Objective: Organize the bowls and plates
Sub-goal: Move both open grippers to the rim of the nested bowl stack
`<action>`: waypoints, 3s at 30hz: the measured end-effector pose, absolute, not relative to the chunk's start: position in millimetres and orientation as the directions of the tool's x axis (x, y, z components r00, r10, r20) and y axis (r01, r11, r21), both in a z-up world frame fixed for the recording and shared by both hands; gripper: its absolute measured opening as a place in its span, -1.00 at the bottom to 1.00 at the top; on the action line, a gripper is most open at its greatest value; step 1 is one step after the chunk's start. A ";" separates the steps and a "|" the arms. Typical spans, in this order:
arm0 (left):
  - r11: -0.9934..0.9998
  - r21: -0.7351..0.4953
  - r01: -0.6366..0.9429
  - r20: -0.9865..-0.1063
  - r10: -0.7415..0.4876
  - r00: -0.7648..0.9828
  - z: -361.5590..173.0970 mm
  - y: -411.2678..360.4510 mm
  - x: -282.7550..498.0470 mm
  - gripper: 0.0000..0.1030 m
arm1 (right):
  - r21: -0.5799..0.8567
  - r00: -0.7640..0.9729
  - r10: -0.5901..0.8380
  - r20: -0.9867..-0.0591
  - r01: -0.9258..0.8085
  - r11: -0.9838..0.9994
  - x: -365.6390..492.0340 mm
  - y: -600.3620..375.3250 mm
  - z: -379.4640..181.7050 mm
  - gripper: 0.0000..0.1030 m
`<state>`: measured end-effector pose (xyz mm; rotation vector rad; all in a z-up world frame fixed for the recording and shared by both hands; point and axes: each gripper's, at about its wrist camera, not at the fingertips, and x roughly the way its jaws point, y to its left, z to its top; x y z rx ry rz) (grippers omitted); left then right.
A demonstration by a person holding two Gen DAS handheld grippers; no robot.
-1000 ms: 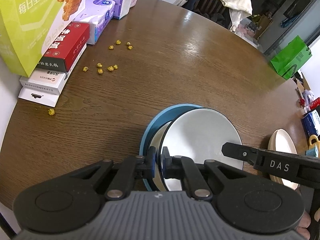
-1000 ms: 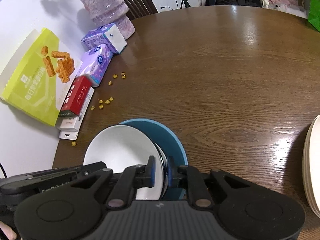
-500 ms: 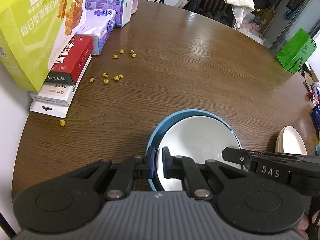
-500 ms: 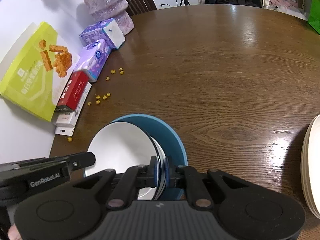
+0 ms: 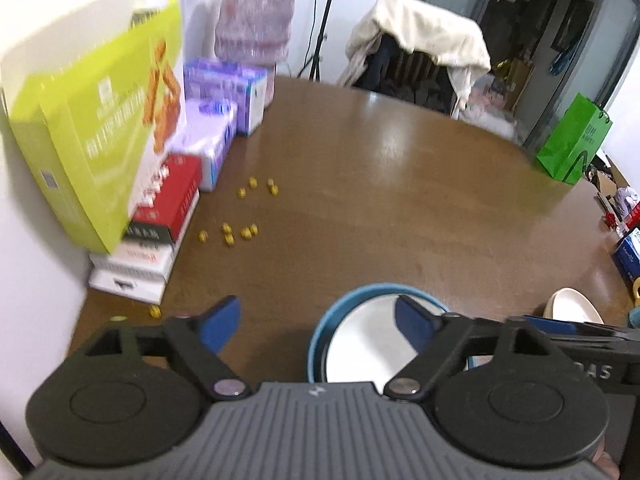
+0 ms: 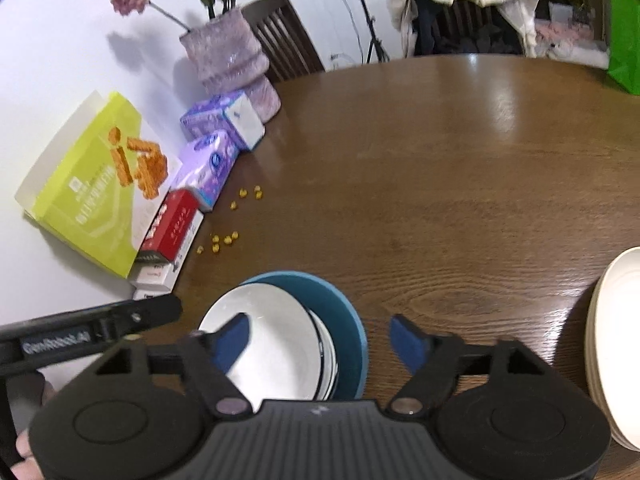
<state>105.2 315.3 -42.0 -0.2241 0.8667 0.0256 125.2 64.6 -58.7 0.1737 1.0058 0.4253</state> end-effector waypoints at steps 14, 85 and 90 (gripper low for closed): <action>0.991 -0.105 -0.079 -0.594 0.001 0.804 -25.9 289.0 58.3 1.00 | 0.190 0.652 0.355 -0.670 -0.311 0.931 70.9 26.2 -36.0 1.00; 0.972 -0.235 -0.018 -0.725 -0.163 0.669 -65.4 314.5 101.9 1.00 | 0.205 0.559 0.279 -0.781 -0.193 0.959 84.3 55.1 -58.9 1.00; 0.971 -0.240 -0.013 -0.754 -0.178 0.632 -77.3 318.6 112.7 1.00 | 0.215 0.530 0.277 -0.801 -0.176 0.960 91.3 58.8 -69.3 1.00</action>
